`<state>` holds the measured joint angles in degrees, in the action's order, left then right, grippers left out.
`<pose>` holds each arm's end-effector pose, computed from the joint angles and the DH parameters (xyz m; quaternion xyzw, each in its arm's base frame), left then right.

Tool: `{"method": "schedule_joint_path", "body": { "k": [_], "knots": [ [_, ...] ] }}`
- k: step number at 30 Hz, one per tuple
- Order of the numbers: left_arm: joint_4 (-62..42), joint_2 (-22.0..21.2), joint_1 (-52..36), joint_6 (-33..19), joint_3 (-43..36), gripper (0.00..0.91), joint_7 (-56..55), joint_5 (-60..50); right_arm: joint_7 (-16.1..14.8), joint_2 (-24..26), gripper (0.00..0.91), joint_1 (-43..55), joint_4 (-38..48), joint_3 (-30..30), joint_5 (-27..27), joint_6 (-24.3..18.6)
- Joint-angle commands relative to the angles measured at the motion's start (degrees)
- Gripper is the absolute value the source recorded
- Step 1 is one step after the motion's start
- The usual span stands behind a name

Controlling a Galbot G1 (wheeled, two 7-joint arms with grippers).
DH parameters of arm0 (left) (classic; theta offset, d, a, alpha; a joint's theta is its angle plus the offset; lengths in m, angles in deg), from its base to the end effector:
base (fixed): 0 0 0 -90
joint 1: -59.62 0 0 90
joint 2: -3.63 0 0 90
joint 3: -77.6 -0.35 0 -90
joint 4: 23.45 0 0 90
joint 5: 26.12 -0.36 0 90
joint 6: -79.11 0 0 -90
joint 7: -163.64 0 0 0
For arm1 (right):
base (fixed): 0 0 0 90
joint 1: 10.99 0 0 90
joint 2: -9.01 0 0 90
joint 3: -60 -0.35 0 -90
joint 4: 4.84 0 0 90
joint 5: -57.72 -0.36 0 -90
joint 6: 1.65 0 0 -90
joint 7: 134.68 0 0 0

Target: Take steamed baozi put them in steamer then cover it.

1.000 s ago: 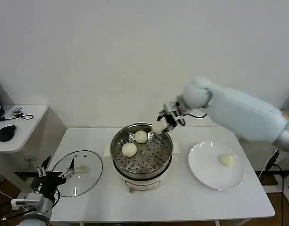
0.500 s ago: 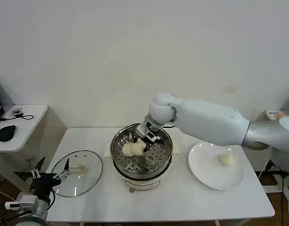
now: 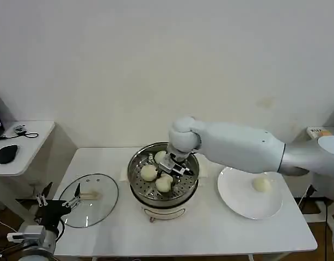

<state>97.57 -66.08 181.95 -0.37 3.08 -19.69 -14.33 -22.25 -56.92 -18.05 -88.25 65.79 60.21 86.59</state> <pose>0.1840 0.1343 -0.2652 0.0591 -0.9887 -0.1167 0.0730 0.4942 0.1653 -0.0976 0.6789 -0.2594 0.6806 0.0922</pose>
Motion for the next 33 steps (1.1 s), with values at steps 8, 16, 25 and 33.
{"method": "schedule_joint_path", "body": {
  "k": [8,16,25,33],
  "knots": [
    [-0.30,0.16,0.02,-0.18,0.01,0.907,0.01,-0.01,-0.90,-0.35,0.756,-0.35,-0.24,0.89,0.23,-2.16],
    [-0.28,0.48,-0.34,-0.14,-0.21,0.907,0.00,0.10,0.03,0.54,0.907,0.97,-0.83,0.48,-0.96,-2.29],
    [-0.65,0.93,-0.81,-0.21,-1.11,0.907,0.10,0.07,2.46,4.71,0.907,2.10,2.98,-7.41,-4.82,1.49],
    [-0.61,2.42,-1.62,-0.19,-1.69,0.907,-0.10,1.39,3.71,18.97,0.907,5.41,0.52,-8.11,-7.14,10.23]
  ]
}}
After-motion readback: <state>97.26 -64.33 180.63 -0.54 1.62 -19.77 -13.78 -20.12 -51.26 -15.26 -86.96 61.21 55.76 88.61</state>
